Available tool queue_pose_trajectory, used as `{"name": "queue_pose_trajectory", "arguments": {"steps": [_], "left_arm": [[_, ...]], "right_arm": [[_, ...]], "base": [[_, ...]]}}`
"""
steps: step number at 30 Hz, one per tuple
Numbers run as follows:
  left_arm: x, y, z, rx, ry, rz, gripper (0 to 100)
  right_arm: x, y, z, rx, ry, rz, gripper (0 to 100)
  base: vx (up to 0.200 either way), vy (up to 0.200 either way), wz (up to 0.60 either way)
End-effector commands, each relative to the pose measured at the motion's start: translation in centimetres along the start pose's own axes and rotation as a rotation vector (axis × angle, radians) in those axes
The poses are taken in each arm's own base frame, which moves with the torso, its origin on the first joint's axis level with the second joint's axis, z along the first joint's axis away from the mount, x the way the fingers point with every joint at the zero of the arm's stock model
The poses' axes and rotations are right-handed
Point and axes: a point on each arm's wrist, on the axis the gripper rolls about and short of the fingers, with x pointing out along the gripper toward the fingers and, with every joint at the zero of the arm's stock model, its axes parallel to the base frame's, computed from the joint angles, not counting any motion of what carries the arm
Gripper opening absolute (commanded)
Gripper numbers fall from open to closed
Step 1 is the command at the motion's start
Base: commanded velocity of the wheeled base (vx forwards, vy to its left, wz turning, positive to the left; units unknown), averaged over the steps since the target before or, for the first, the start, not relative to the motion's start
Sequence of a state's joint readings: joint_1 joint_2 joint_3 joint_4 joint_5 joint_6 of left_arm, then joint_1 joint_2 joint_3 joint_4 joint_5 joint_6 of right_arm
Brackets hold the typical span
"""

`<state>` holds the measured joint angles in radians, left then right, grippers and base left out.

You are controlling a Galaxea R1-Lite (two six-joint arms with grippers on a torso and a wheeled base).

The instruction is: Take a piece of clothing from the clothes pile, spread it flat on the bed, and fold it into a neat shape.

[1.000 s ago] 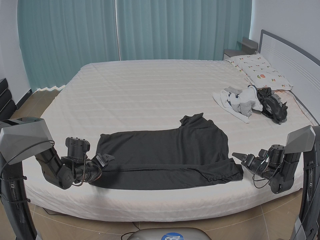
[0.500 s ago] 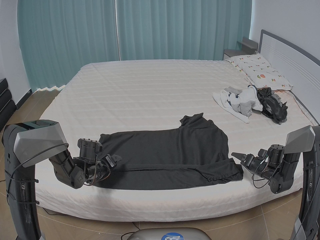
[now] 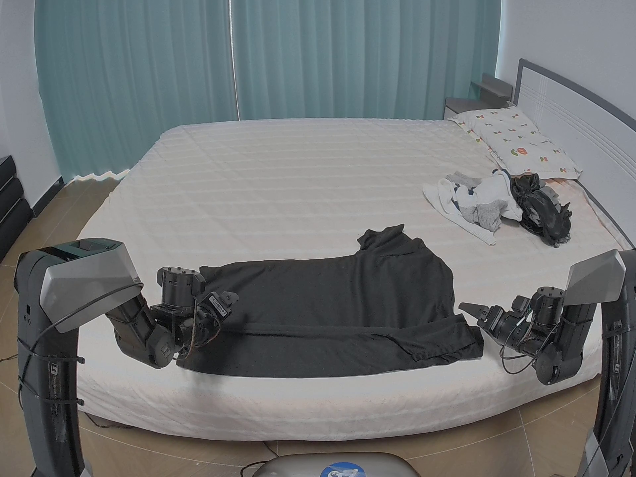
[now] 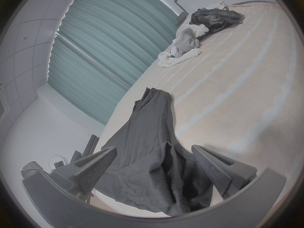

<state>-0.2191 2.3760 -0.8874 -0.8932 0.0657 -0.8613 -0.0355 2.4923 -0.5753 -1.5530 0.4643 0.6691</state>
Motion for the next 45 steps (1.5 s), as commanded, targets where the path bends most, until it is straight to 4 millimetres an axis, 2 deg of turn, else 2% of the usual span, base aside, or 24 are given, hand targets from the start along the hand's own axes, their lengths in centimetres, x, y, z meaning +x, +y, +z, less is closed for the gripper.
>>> {"name": "queue_pose_trajectory", "arguments": {"steps": [1,9,14,17,18,20,21,22,23,25,31,35,37,40,41,42,45], "left_arm": [[0.3,-0.1,0.6,-0.030,-0.044,-0.038,100],[0.4,0.0,1.1,-0.046,-0.068,-0.050,100],[0.4,-0.2,2.0,-0.116,-0.112,-0.051,100],[0.5,-0.3,2.8,-0.158,-0.142,-0.055,100],[0.3,0.0,3.6,-0.199,-0.162,-0.059,100],[-0.1,0.1,4.2,-0.220,-0.163,-0.066,100],[-0.5,0.1,4.5,-0.226,-0.163,-0.070,100],[-0.7,0.2,4.7,-0.228,-0.159,-0.073,100],[-0.8,0.3,4.7,-0.228,-0.156,-0.075,100],[-1.6,0.8,4.4,-0.227,-0.096,-0.088,100],[-2.8,1.5,4.2,-0.231,-0.019,-0.112,100],[-3.3,2.6,4.8,-0.246,0.000,-0.111,100],[-3.5,3.3,5.2,-0.260,0.008,-0.101,100],[-4.0,3.8,5.3,-0.267,0.029,-0.109,100],[-4.0,3.8,5.3,-0.267,0.029,-0.109,100],[-4.2,4.0,5.5,-0.271,0.035,-0.115,100],[-4.3,4.3,5.6,-0.276,0.036,-0.112,100]], "right_arm": [[0.1,0.1,-0.2,-0.002,0.001,0.005,100],[0.1,0.1,-0.1,-0.003,0.000,0.006,100],[0.0,0.6,0.1,-0.008,-0.007,0.013,100],[0.1,1.6,0.2,-0.022,-0.017,0.024,100],[0.4,2.9,-0.2,-0.022,-0.029,0.025,100],[0.9,4.3,-0.6,-0.011,-0.039,0.034,100],[0.9,4.3,-0.6,-0.011,-0.039,0.034,100],[1.1,5.8,-0.9,0.003,-0.051,0.047,100],[1.1,6.0,-0.9,0.004,-0.052,0.050,100],[1.2,7.7,-1.5,-0.009,-0.047,0.080,100],[1.1,8.2,-1.6,-0.011,-0.028,0.066,100],[0.7,9.9,-1.4,-0.019,-0.022,0.100,100],[1.2,11.3,-2.8,-0.026,0.036,0.105,100],[3.1,13.4,-5.4,-0.043,0.114,0.108,100],[3.1,13.4,-5.4,-0.043,0.114,0.108,100],[4.4,14.3,-6.9,-0.052,0.140,0.077,100],[6.1,16.0,-8.5,-0.045,0.154,0.044,100]], "base": [[0.000,0.000,0.00],[0.000,0.000,0.00],[0.000,0.000,0.00],[0.000,0.000,0.00],[0.000,0.000,0.00],[0.000,0.000,0.00],[0.000,0.000,0.00],[0.000,0.000,0.00],[0.000,0.000,0.00],[0.000,0.000,0.00],[0.000,0.000,0.00],[0.000,0.000,0.00],[0.000,0.000,0.00],[0.000,0.000,0.00],[0.000,0.000,0.00],[0.000,0.000,0.00],[0.000,0.000,0.00]]}}
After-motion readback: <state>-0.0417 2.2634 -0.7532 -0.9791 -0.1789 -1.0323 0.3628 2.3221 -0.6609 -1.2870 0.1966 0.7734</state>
